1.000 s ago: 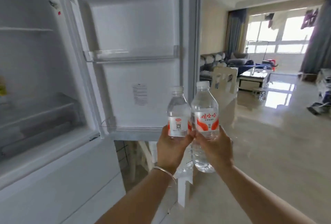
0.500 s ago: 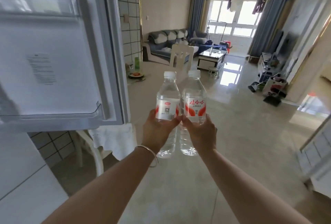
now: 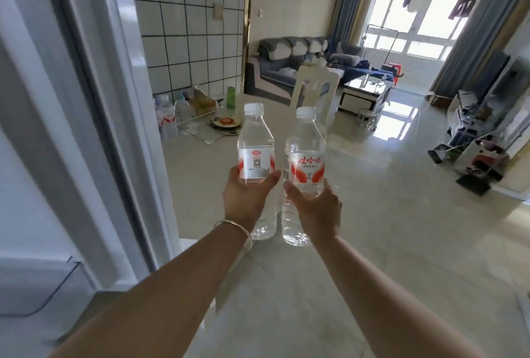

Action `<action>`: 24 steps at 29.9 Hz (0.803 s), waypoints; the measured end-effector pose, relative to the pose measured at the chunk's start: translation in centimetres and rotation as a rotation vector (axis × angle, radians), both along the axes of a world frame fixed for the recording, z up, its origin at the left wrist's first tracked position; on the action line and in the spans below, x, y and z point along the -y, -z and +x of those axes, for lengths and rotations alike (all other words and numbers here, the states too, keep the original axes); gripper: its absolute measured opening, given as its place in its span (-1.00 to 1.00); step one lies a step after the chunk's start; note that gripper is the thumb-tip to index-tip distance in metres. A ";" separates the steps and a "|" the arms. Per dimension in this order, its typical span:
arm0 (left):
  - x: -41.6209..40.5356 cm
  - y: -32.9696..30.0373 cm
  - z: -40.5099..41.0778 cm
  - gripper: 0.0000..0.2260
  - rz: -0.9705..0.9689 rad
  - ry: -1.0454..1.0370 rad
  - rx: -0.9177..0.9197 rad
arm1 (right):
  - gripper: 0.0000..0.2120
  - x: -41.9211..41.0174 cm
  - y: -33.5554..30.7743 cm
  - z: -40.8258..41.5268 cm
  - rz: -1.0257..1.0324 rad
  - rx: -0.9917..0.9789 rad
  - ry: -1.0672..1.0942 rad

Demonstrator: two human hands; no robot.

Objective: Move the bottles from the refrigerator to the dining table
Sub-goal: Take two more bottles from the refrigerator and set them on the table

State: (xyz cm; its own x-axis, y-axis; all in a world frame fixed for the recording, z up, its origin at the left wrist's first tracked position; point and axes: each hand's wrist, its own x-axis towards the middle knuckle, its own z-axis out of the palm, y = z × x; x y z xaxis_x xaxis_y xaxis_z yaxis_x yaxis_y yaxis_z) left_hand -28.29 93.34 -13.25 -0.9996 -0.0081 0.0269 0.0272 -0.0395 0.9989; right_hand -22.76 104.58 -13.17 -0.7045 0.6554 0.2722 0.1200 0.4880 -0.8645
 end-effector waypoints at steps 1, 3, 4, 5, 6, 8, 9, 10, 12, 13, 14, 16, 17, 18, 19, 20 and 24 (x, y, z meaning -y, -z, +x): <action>-0.6 0.5 -1.6 -0.48 0.001 -0.013 0.016 | -0.49 -0.5 0.4 -1.9 -0.003 0.013 -0.021; -1.6 1.9 -4.7 -0.48 -0.010 -0.041 0.043 | -0.50 -1.4 1.3 -5.7 -0.008 0.040 -0.061; -2.0 2.5 -6.2 -0.48 -0.024 -0.056 0.059 | -0.50 -1.9 1.7 -7.7 -0.011 0.055 -0.079; -2.4 3.3 -7.8 -0.49 -0.036 -0.071 0.071 | -0.51 -2.4 2.2 -9.7 -0.016 0.061 -0.101; -2.9 3.9 -9.5 -0.49 -0.049 -0.090 0.078 | -0.51 -3.0 2.6 -11.9 -0.021 0.062 -0.133; -3.6 5.1 -13.1 -0.46 -0.078 -0.160 0.079 | -0.51 -4.1 3.5 -16.5 -0.027 0.074 -0.210; -4.0 5.4 -15.0 -0.44 -0.080 -0.206 0.080 | -0.51 -4.6 3.9 -19.0 -0.042 0.077 -0.255; -4.3 5.6 -17.0 -0.44 -0.082 -0.254 0.081 | -0.53 -5.2 4.2 -21.6 -0.067 0.073 -0.302; -4.9 5.8 -21.0 -0.48 -0.116 -0.331 0.085 | -0.54 -6.0 4.8 -26.7 -0.103 0.091 -0.391; -5.1 5.8 -23.0 -0.51 -0.133 -0.367 0.093 | -0.52 -6.4 5.0 -29.0 -0.104 0.114 -0.427; -5.2 5.8 -25.0 -0.51 -0.141 -0.399 0.094 | -0.51 -6.7 5.1 -31.2 -0.103 0.135 -0.460; -5.3 6.0 -28.9 -0.44 -0.144 -0.444 0.099 | -0.50 -7.0 5.3 -35.2 -0.109 0.184 -0.532; -5.2 6.3 -30.7 -0.40 -0.150 -0.453 0.101 | -0.51 -7.0 5.5 -37.1 -0.109 0.211 -0.568; -5.0 6.4 -32.4 -0.37 -0.155 -0.455 0.101 | -0.51 -6.9 5.6 -39.0 -0.110 0.233 -0.602; -4.7 6.6 -33.9 -0.36 -0.154 -0.461 0.101 | -0.52 -6.7 5.6 -40.7 -0.113 0.250 -0.635; -4.4 6.6 -35.2 -0.35 -0.155 -0.475 0.102 | -0.52 -6.3 5.6 -42.4 -0.121 0.265 -0.665; -2.6 7.2 -40.5 -0.40 -0.154 -0.553 0.127 | -0.45 -3.9 6.2 -49.3 -0.217 0.313 -0.778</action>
